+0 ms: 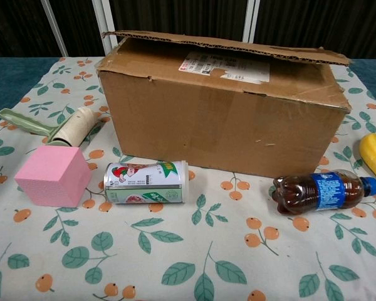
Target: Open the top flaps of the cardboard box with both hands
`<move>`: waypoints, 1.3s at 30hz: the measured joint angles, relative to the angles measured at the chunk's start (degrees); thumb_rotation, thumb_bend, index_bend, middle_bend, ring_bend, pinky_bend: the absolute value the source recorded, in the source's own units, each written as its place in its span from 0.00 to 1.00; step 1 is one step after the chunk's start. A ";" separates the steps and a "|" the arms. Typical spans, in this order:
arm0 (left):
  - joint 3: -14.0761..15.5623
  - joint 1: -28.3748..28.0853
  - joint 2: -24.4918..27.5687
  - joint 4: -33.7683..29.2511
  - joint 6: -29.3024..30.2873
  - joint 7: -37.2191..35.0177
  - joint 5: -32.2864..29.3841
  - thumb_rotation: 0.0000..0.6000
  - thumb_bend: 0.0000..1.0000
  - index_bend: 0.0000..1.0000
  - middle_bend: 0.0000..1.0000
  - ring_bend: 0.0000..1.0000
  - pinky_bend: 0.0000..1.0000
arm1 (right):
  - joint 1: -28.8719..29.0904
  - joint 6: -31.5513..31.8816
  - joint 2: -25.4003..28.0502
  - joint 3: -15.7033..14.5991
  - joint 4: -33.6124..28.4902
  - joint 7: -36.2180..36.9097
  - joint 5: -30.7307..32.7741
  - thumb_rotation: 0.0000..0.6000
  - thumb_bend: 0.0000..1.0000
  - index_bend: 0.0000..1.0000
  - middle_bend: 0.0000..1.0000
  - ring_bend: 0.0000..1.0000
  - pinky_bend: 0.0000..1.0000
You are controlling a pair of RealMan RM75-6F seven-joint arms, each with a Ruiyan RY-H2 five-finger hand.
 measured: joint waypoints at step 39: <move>-0.76 -1.61 0.61 -4.01 -0.64 1.63 0.71 1.00 0.09 0.00 0.00 0.00 0.02 | -0.33 -1.59 1.10 0.45 -0.80 2.64 3.01 1.00 0.15 0.00 0.00 0.00 0.22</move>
